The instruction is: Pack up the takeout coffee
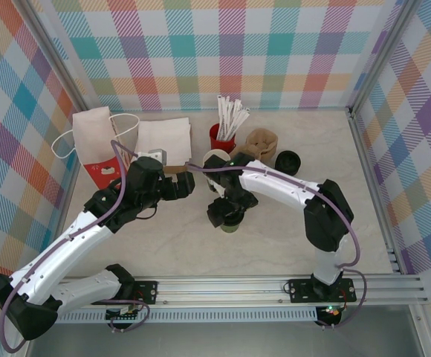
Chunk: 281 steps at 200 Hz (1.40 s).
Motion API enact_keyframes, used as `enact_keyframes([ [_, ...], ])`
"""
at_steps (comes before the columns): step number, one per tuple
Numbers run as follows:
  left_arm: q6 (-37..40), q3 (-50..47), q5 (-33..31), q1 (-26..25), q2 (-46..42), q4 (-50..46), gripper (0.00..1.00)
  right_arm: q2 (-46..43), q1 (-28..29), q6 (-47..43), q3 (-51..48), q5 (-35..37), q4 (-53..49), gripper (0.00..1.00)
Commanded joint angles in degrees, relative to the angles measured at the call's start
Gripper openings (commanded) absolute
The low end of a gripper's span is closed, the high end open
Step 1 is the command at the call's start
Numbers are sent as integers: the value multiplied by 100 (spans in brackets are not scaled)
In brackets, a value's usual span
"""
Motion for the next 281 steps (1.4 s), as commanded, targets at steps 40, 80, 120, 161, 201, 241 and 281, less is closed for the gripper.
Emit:
enact_keyframes([
  [40,36,-96,-187,67,-171,-185,100,41,60,-28,-157,-20,127,94],
  [80,54,-92,-199,69,-184,-189,100,-107,64,44,-250,-29,45,84],
  [120,64,-80,-213,69,-194,-205,100,-382,-5,111,-369,-9,-56,81],
  [161,93,-62,-244,67,-214,-224,100,-728,-383,80,-585,-1,-188,78],
  [201,106,-53,-255,67,-232,-232,100,-1067,-1242,-127,-864,64,-291,77],
  [241,102,-54,-250,67,-226,-232,100,-1219,-2341,-453,-916,35,-243,77],
  [281,115,-31,-241,71,-226,-232,100,-981,-3163,-711,-607,89,-189,77],
])
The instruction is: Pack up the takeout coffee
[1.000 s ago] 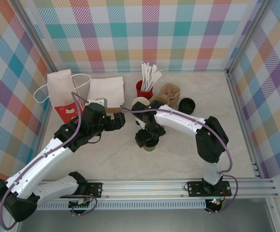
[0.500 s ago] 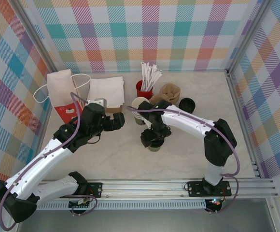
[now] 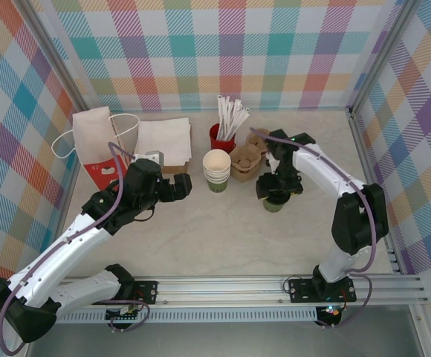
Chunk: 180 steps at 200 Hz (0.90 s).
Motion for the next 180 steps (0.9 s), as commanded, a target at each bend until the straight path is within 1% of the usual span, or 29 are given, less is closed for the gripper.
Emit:
enact_keyframes([
  [1,89,35,-120,49,-91,-109,100,67,-341,-308,285,50,-100,77],
  [42,108,50,-126,49,-102,-121,100,537,-852,-521,623,202,-49,76],
  [100,121,50,-158,48,-124,-141,100,993,-1135,-639,921,236,-12,77],
  [109,130,42,-163,48,-125,-150,100,1021,-1155,-639,938,237,-15,80],
  [130,154,47,-176,48,-104,-149,100,989,-1178,-606,922,230,2,93],
  [146,147,49,-169,47,-103,-134,100,914,-1174,-595,913,194,-4,99],
  [151,148,49,-170,47,-92,-130,100,889,-1174,-595,916,195,-16,100],
  [180,166,56,-150,51,-60,-98,100,735,-1174,-587,970,239,-123,100],
])
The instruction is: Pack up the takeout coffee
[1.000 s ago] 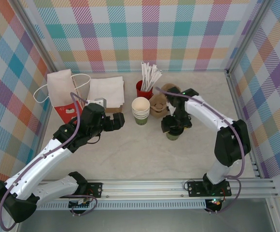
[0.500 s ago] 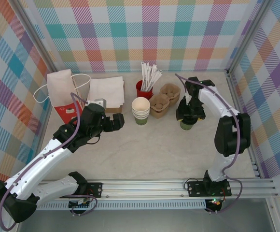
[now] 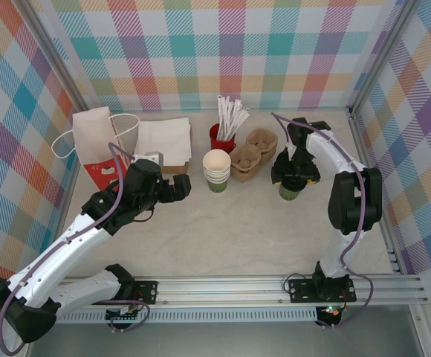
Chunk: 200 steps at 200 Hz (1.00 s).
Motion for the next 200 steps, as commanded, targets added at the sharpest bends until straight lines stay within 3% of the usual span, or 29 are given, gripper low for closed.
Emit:
enact_keyframes([
  [1,145,57,-102,49,-51,-10,100,-257,-29,-18,192,19,-167,100],
  [132,143,11,-64,48,-55,44,100,-488,-28,223,1511,-139,-863,100],
  [172,115,-11,-25,47,-26,138,100,-462,-28,972,1545,-1216,-126,85],
  [200,53,-46,28,54,-38,141,100,-327,-36,1923,1382,-1437,743,83],
])
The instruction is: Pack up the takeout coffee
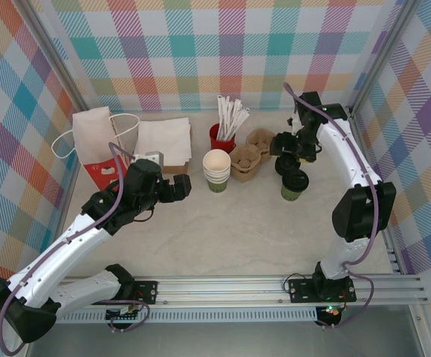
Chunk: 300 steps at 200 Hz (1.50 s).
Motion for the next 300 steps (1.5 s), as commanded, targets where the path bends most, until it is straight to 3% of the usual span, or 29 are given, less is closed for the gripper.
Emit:
enact_keyframes([
  [1,-13,-51,16,55,-40,115,100,151,-32,1012,-28,-486,849,83],
  [44,-103,-185,35,49,-187,189,100,569,-70,2392,-104,-541,1789,80],
  [95,-150,-275,69,47,-209,237,100,1174,-125,2962,195,-603,1887,70],
  [119,-150,-276,54,50,-226,238,100,1261,-125,3048,165,-612,1977,68],
  [180,-135,-292,35,52,-235,203,100,1540,-135,3001,312,-799,2017,51],
  [232,-120,-195,9,49,-275,136,100,1608,-129,2923,393,-826,1976,49],
  [300,621,1598,65,297,32,-1332,100,1584,-134,2817,392,-786,1925,50],
])
